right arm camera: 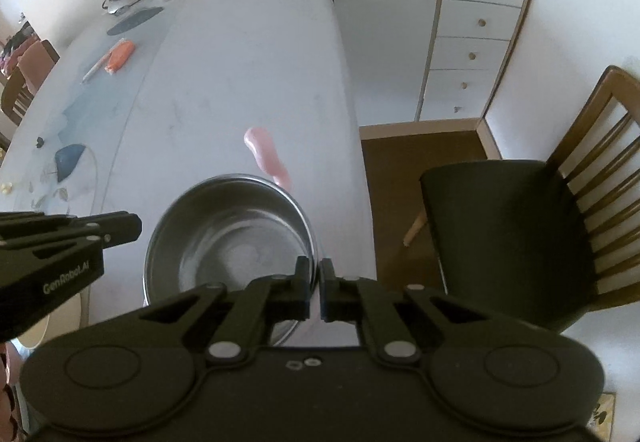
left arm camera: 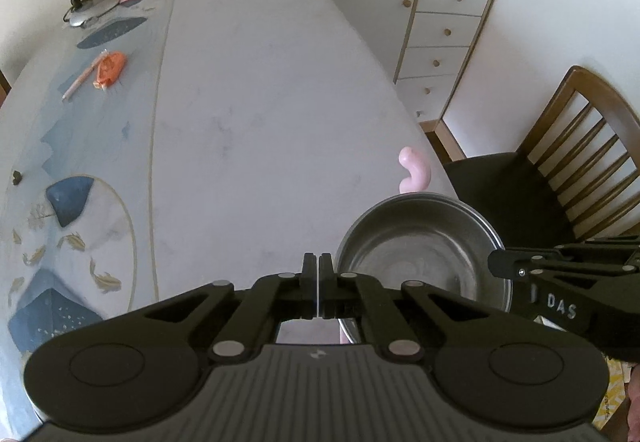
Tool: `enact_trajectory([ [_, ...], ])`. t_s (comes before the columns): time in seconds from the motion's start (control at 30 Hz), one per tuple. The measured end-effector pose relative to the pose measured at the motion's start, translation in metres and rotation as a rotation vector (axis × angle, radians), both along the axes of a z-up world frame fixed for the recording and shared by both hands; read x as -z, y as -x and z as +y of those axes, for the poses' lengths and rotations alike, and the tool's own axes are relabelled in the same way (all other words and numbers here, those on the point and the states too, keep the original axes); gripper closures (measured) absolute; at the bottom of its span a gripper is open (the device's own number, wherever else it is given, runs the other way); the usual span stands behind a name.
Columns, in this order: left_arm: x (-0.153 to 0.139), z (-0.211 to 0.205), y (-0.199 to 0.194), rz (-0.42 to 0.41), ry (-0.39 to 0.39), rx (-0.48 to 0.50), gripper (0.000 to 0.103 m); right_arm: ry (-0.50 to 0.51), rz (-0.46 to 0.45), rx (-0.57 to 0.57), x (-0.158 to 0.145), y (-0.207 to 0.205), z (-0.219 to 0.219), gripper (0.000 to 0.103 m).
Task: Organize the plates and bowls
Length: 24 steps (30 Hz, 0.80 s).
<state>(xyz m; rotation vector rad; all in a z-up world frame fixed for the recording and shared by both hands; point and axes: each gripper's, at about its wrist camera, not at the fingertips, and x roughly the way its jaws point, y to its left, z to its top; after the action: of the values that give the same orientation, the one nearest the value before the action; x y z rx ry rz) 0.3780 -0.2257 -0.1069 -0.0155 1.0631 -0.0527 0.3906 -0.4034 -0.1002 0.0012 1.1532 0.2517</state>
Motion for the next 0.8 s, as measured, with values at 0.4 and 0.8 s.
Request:
enact_trajectory([
  [0.4, 0.021, 0.0, -0.019, 0.068, 0.015, -0.009, 0.099, -0.036, 0.052, -0.069, 0.008, -0.005, -0.006, 0.074],
  [0.8, 0.019, 0.006, -0.025, 0.058, -0.012, -0.021, 0.076, -0.071, 0.093, -0.116, 0.013, -0.004, -0.005, 0.071],
])
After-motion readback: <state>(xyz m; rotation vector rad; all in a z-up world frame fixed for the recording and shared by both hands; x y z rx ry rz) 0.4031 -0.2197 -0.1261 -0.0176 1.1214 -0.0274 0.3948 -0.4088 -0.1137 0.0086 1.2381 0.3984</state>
